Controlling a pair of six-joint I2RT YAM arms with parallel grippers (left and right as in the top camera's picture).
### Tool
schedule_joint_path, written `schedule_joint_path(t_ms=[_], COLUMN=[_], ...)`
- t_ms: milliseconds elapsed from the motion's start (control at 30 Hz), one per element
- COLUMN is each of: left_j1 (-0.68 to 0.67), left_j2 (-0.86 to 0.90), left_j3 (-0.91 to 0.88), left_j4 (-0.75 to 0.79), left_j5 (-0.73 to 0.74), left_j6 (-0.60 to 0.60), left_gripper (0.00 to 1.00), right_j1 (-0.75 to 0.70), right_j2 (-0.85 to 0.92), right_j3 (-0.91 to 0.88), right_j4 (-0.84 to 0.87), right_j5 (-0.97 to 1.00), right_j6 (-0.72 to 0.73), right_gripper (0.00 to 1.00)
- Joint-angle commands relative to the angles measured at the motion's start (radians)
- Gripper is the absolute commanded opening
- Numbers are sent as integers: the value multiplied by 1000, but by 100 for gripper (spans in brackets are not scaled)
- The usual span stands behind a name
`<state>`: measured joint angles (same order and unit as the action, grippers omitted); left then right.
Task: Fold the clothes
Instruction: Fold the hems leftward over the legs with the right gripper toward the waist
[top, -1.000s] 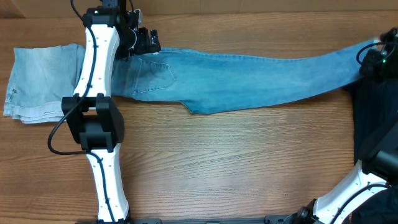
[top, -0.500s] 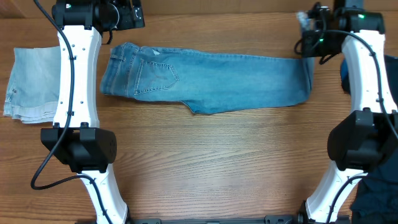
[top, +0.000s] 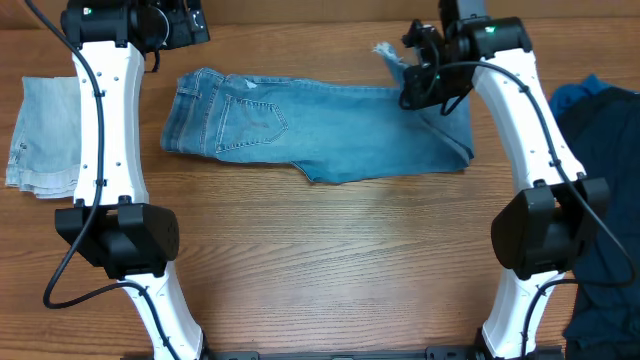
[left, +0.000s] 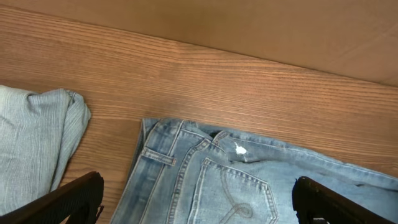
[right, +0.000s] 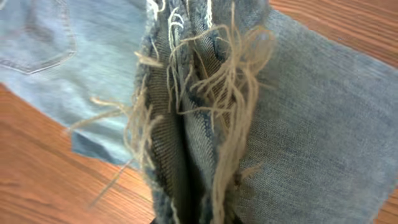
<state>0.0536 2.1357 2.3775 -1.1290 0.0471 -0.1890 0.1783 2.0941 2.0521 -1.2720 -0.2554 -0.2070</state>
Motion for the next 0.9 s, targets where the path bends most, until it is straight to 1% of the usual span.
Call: schedule_joint_path(t_ms=[0, 200, 333, 467, 700, 867], left_j1=[7, 7, 7, 7, 7, 7], left_j2=[-3, -3, -3, -3, -3, -3], left_j3=[8, 8, 8, 8, 8, 8], left_j4=[-1, -11, -28, -43, -42, -42], left_j5=[-35, -37, -79, -81, -81, -81], left_j6=[-12, 3, 10, 10, 10, 9], left_gripper=[100, 100, 100, 100, 100, 100], right_j1=[40, 98, 110, 110, 129, 179], right_j2=[-27, -12, -8, -4, -3, -3], right_j3=[31, 29, 29, 16, -110, -243], right_j4=[14, 30, 40, 50, 150, 277], right_j5=[-29, -31, -31, -31, -64, -64], right_j6=[28, 28, 28, 28, 29, 30], right_gripper=[4, 4, 8, 9, 9, 10])
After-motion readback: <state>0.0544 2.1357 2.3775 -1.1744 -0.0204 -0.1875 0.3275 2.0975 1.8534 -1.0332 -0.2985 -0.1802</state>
